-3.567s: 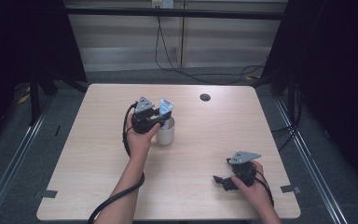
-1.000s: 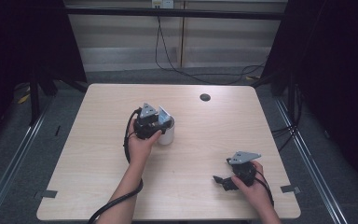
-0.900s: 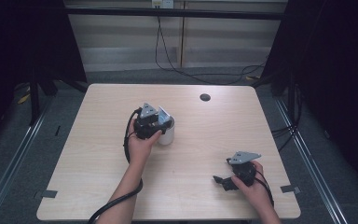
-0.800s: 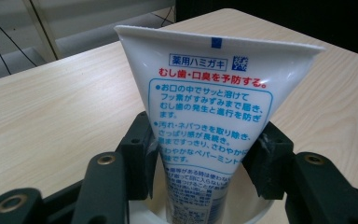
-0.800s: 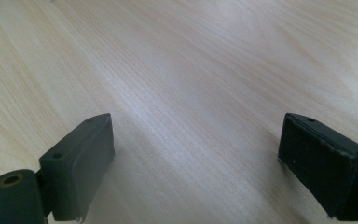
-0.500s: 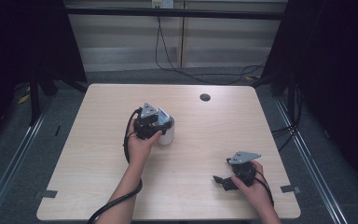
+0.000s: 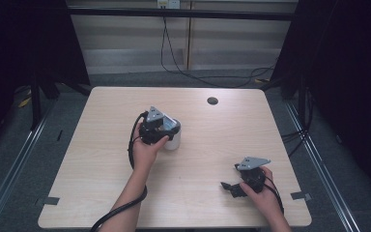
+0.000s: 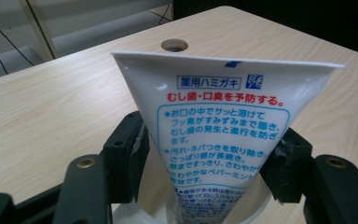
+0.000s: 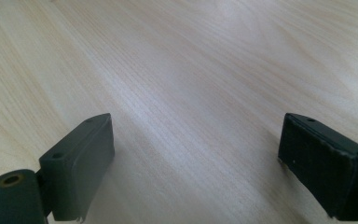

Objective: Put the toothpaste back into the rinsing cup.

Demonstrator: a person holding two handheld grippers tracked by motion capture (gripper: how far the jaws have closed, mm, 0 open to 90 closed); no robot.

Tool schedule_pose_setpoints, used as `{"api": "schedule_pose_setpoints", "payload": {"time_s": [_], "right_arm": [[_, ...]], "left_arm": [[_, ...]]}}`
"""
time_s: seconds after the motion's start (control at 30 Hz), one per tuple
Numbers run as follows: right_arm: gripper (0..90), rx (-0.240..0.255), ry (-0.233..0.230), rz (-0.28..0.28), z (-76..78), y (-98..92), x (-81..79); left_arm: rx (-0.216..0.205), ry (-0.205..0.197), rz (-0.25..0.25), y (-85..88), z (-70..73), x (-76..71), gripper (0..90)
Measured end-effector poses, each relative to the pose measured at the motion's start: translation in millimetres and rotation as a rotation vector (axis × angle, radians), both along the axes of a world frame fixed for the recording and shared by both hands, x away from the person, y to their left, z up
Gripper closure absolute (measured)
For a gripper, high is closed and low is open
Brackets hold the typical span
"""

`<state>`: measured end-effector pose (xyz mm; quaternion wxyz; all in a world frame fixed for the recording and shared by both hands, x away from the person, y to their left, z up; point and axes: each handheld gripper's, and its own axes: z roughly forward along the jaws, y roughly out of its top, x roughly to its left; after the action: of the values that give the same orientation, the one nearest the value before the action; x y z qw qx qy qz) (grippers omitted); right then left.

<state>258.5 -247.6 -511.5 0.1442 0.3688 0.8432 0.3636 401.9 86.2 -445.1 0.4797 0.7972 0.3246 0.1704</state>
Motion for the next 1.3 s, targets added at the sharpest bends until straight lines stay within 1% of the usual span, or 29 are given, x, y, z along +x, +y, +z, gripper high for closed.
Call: {"api": "schedule_pose_setpoints", "payload": {"time_s": [0.3, 0.5, 0.77, 0.93, 1.07, 1.1, 1.17, 1.2, 1.3], "right_arm": [[9.9, 0.0, 0.0, 0.0, 0.0, 0.0, 0.0], [9.9, 0.0, 0.0, 0.0, 0.0, 0.0, 0.0], [9.9, 0.0, 0.0, 0.0, 0.0, 0.0, 0.0], [9.9, 0.0, 0.0, 0.0, 0.0, 0.0, 0.0], [9.9, 0.0, 0.0, 0.0, 0.0, 0.0, 0.0], [9.9, 0.0, 0.0, 0.0, 0.0, 0.0, 0.0], [9.9, 0.0, 0.0, 0.0, 0.0, 0.0, 0.0], [9.9, 0.0, 0.0, 0.0, 0.0, 0.0, 0.0], [9.9, 0.0, 0.0, 0.0, 0.0, 0.0, 0.0]], "left_arm": [[0.008, -0.005, -0.005, -0.3, 3.2, 0.5, 36.9], [0.013, -0.011, -0.003, 0.1, 5.5, 0.7, 37.1], [0.004, -0.011, -0.007, 0.6, 9.1, 1.0, 37.7], [-0.003, -0.002, -0.007, 2.2, 10.3, 1.6, 37.1], [-0.007, -0.001, -0.008, 1.8, 10.9, 2.0, 34.2], [-0.002, -0.001, -0.011, 1.8, 11.6, 2.1, 34.2], [-0.005, 0.005, -0.016, 1.3, 12.2, 2.2, 32.7], [0.001, 0.001, -0.02, 1.1, 12.5, 2.3, 32.4], [-0.008, 0.002, -0.024, 1.1, 12.6, 2.5, 30.2]]}}
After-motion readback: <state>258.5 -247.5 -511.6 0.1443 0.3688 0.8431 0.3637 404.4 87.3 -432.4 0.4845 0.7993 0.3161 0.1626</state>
